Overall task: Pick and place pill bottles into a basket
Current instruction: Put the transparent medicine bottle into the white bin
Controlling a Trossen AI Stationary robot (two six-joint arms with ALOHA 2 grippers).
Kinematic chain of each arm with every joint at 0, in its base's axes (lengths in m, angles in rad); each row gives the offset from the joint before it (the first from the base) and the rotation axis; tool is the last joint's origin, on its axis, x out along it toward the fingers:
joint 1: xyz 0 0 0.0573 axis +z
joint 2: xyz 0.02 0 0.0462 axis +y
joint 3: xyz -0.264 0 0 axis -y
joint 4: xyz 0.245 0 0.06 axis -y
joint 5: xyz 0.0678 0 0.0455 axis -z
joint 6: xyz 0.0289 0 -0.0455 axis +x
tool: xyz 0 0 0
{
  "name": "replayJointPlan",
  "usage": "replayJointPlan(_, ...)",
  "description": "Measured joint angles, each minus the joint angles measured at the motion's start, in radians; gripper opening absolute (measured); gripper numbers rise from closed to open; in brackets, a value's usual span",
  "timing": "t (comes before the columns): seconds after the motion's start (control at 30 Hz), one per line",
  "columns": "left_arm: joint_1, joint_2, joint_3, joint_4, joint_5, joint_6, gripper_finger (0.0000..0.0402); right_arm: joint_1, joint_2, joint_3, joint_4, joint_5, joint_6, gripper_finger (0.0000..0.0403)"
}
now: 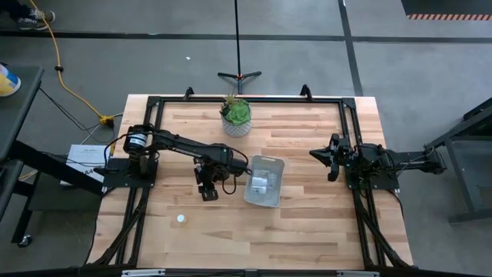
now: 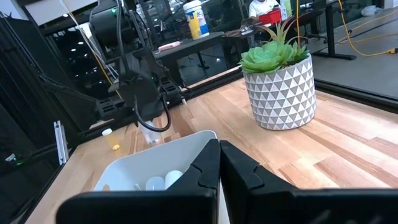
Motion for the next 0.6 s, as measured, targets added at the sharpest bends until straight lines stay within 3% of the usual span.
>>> replayJointPlan(0.37, 0.000, 0.000, 0.000, 0.051, -0.020, 0.022, 0.0209, 0.000, 0.000, 0.000, 0.000, 0.000, 0.000, 0.0000)
replayJointPlan(0.6, 0.000, 0.001, 0.000, 0.061, -0.021, 0.005, 0.0273, 0.000, 0.000, 0.000, 0.000, 0.000, 0.000, 0.0000)
